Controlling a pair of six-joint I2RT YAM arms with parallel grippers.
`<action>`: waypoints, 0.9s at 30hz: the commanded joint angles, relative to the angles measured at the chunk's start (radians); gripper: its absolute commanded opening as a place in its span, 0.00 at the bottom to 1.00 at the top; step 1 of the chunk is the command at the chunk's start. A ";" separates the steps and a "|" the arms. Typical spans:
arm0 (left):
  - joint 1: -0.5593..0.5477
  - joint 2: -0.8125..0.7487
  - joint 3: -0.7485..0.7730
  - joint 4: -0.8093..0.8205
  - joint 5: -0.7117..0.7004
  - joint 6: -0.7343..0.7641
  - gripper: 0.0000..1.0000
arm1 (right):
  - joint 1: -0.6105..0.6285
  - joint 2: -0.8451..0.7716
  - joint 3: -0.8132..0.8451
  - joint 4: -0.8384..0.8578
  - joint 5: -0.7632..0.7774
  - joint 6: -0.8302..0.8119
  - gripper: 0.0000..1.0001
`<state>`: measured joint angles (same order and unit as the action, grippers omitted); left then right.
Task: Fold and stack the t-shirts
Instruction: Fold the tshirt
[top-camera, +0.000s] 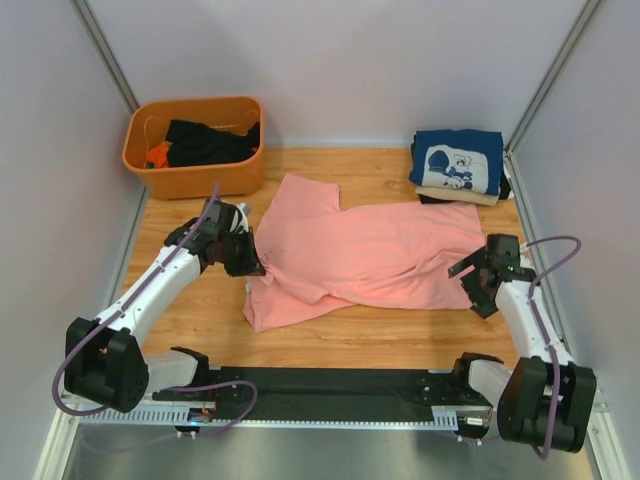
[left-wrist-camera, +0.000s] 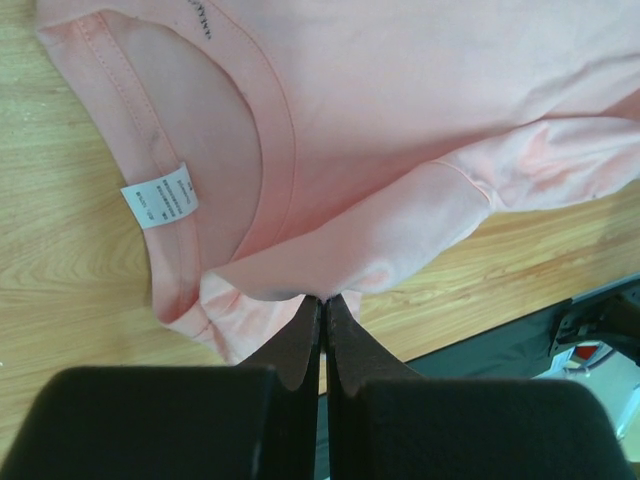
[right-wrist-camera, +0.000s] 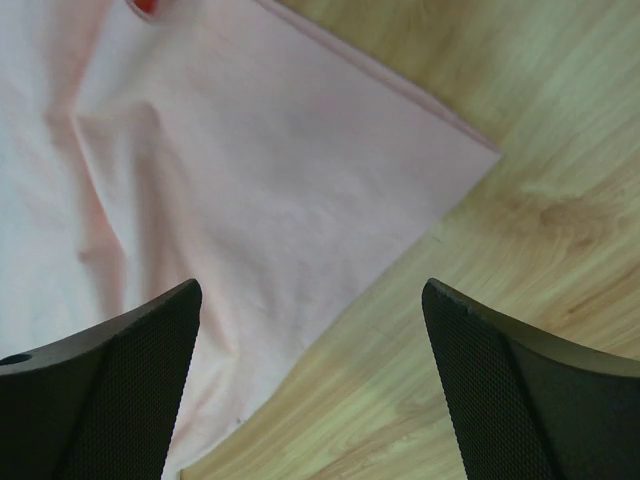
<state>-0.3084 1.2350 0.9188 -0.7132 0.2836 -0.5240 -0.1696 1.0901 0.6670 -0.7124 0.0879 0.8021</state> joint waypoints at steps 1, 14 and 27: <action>0.008 -0.029 -0.003 0.024 0.025 0.021 0.00 | 0.013 -0.080 -0.072 0.030 -0.056 0.127 0.92; 0.009 -0.040 -0.024 0.032 0.032 0.021 0.00 | -0.041 0.113 -0.152 0.149 -0.016 0.069 0.64; 0.011 -0.026 -0.009 0.020 0.019 0.016 0.00 | -0.053 -0.129 -0.165 0.116 -0.071 0.011 0.00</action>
<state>-0.3050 1.2175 0.8948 -0.7052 0.3042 -0.5209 -0.2176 1.0687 0.4885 -0.5900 0.0452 0.8459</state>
